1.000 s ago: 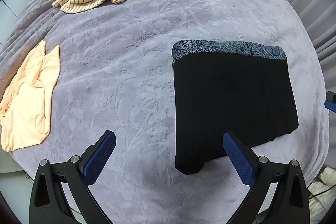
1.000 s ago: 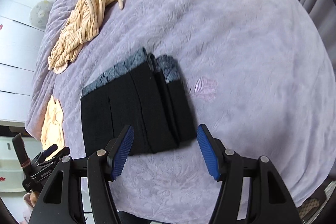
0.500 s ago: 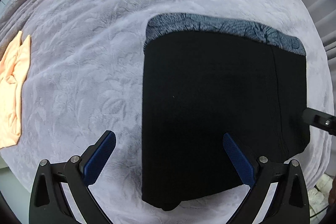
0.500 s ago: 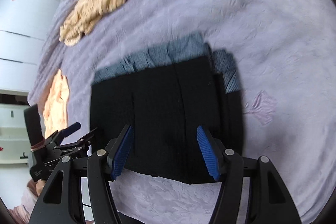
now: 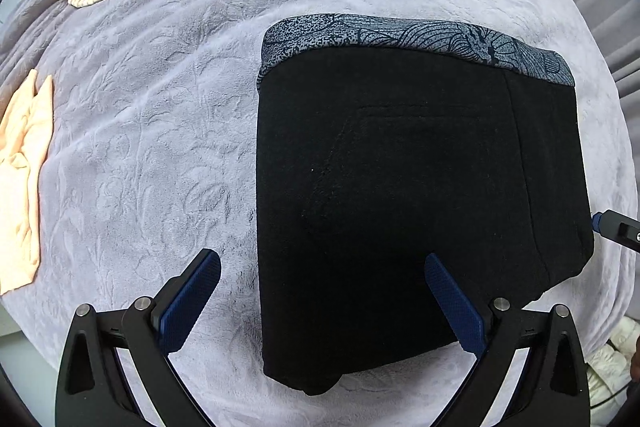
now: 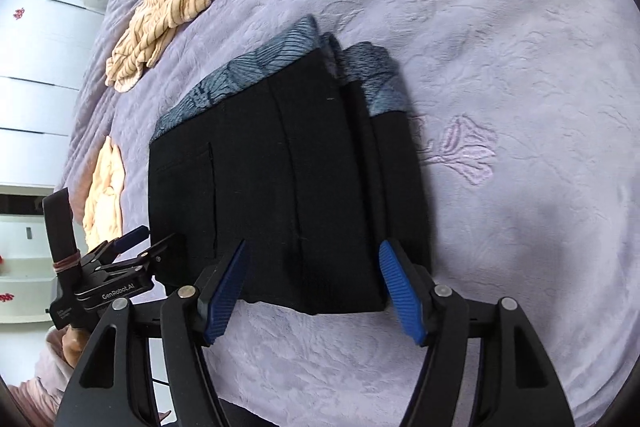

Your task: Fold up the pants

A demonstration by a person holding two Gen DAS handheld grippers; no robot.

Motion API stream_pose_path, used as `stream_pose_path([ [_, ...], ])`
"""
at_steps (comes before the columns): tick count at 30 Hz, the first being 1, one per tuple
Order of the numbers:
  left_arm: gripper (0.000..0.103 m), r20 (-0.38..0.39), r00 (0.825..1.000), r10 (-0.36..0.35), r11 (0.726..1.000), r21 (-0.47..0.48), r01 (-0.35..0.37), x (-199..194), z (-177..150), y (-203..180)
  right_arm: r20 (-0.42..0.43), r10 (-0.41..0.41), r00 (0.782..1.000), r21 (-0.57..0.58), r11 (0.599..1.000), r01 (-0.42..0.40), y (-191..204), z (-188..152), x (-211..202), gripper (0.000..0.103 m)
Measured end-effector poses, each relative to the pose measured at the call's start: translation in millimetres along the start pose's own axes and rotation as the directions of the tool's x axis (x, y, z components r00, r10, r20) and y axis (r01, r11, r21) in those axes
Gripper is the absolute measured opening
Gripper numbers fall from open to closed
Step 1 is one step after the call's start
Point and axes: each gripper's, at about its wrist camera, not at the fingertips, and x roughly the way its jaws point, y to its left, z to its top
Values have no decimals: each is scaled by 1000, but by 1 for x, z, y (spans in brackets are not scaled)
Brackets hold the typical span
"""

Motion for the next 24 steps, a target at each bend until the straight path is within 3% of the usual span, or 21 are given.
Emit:
stream_pose_path([
  [7, 102, -2, 1000, -3, 1000, 19, 3, -2, 7, -1, -2, 13, 1000, 56, 998, -13, -29, 0, -2, 76],
  [15, 102, 24, 979, -201, 980, -4, 201, -7, 22, 31, -42, 64, 997, 25, 998, -63, -43, 6, 6, 78],
  [19, 102, 7, 959, -283, 958, -34, 284, 6, 32, 51, -63, 107, 992, 3, 994, -107, -49, 10, 12, 81],
  [24, 102, -6, 914, -407, 913, -45, 406, 26, 37, 56, -73, 163, 984, -16, 986, -165, -59, 23, 21, 82],
])
